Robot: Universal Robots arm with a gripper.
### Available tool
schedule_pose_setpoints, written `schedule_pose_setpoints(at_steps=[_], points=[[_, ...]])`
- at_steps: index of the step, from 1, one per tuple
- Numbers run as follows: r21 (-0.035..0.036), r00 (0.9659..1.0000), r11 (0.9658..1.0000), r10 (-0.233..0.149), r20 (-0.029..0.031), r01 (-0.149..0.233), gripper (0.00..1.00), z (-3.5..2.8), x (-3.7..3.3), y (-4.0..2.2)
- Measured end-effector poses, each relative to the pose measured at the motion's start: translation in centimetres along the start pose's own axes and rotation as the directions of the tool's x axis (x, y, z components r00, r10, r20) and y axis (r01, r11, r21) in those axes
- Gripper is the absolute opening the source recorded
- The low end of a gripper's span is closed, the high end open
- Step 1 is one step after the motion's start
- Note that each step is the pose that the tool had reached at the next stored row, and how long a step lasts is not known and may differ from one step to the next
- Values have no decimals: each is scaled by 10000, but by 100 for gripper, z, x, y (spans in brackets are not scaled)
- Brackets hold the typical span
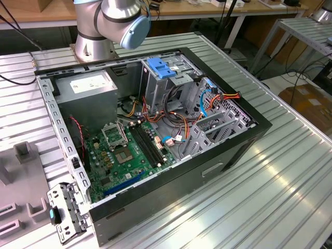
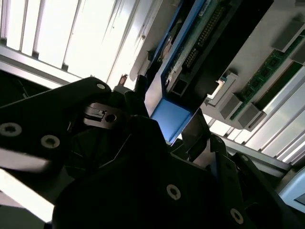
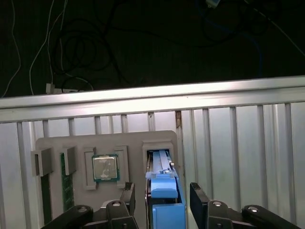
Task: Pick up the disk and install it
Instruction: 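Pick up the disk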
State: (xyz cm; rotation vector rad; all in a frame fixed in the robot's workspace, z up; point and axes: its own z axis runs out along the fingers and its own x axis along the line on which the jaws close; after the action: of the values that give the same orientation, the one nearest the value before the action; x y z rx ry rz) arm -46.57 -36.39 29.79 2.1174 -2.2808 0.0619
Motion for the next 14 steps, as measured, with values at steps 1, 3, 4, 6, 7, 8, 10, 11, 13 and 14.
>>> schedule_pose_setpoints(at_steps=[1, 3, 4, 6, 7, 8, 10, 11, 13, 14], points=[[2, 10000, 10000, 0, 0, 0, 62, 3, 0, 0], [4, 10000, 10000, 0, 1, 0, 55, 7, 0, 0], [4, 10000, 10000, 0, 1, 0, 55, 10, -1, 0], [3, 10000, 10000, 0, 0, 0, 46, 15, -1, 0], [3, 10000, 10000, 0, 0, 0, 46, 19, -1, 0], [4, 10000, 10000, 0, 1, 0, 46, 20, -1, 0], [3, 10000, 10000, 0, 0, 0, 46, 21, -1, 0], [3, 10000, 10000, 0, 0, 0, 46, 22, -1, 0], [6, 10000, 10000, 8, 2, -8, 46, 24, -3, -4], [4, 10000, 10000, 10, 0, -10, 46, 24, -2, -5]])
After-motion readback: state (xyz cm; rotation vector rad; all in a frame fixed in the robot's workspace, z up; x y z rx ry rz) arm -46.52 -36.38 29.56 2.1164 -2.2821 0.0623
